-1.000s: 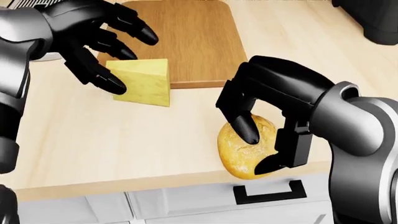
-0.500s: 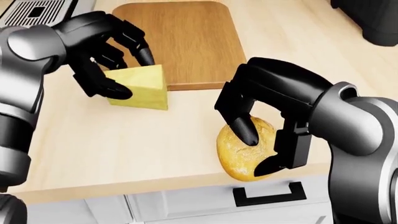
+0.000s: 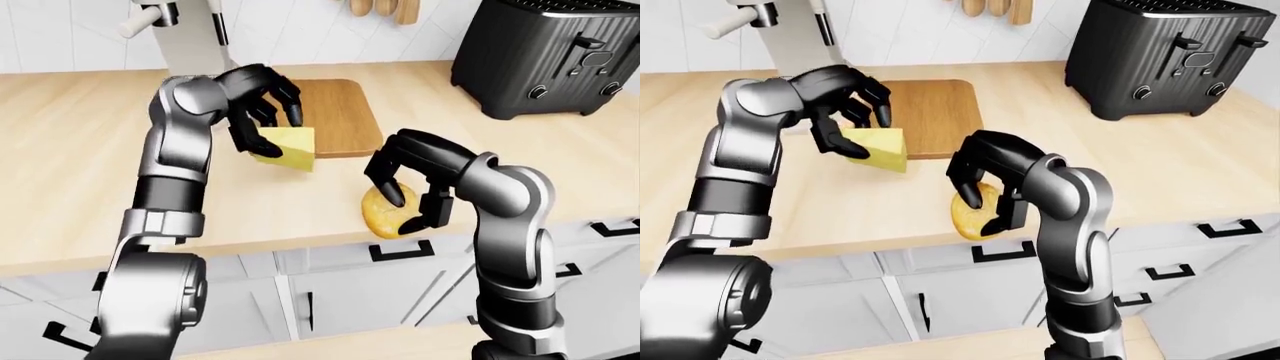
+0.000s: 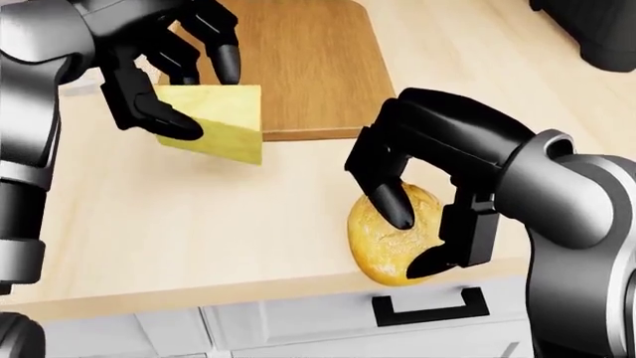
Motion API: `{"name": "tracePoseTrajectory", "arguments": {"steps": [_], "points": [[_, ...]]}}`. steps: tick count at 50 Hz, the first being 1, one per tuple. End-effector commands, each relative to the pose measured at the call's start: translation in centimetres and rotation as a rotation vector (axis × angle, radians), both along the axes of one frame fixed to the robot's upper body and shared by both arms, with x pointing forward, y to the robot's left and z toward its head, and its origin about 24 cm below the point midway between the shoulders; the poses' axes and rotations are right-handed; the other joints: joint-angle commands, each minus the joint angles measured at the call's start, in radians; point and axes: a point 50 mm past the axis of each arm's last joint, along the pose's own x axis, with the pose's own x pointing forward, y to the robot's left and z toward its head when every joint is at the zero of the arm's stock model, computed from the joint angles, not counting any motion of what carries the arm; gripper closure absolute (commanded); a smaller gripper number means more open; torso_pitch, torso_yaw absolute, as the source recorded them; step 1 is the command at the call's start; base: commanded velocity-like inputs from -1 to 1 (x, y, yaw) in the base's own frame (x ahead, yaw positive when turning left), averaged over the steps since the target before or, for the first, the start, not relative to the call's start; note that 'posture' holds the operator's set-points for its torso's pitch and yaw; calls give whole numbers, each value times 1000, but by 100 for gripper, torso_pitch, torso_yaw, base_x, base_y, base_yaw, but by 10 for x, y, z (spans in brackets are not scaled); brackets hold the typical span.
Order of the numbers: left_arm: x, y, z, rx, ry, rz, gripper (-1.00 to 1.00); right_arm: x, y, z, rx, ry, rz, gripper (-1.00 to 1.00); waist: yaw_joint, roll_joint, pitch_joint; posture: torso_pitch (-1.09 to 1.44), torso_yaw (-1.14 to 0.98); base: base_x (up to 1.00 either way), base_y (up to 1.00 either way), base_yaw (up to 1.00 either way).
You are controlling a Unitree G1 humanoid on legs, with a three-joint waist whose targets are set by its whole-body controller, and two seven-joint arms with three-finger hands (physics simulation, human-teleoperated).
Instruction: Place the bread and cheese on the cutting board.
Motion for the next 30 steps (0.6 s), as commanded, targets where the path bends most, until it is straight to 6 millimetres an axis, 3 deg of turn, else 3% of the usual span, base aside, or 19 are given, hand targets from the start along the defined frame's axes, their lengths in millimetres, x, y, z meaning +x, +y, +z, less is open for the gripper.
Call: {"name": "tracePoseTrajectory", "arguments": {"steps": [1, 6, 15, 30], "points": [[-6, -4, 30, -10, -92, -21, 100, -1, 1, 6, -2, -29, 2, 100, 0, 4, -23, 0, 0, 0, 0, 0], [-4, -3, 41, -14, -117, -12, 100, -1, 1, 6, 0, -28, 3, 100, 3, 2, -21, 0, 0, 0, 0, 0], [22, 5, 62, -80, -194, 146, 100, -2, 1, 8, 2, -32, 6, 100, 4, 0, -26, 0, 0, 0, 0, 0], [31, 11, 50, -75, -208, 305, 100, -1, 0, 8, 4, -32, 2, 100, 0, 2, -28, 0, 0, 0, 0, 0]]}}
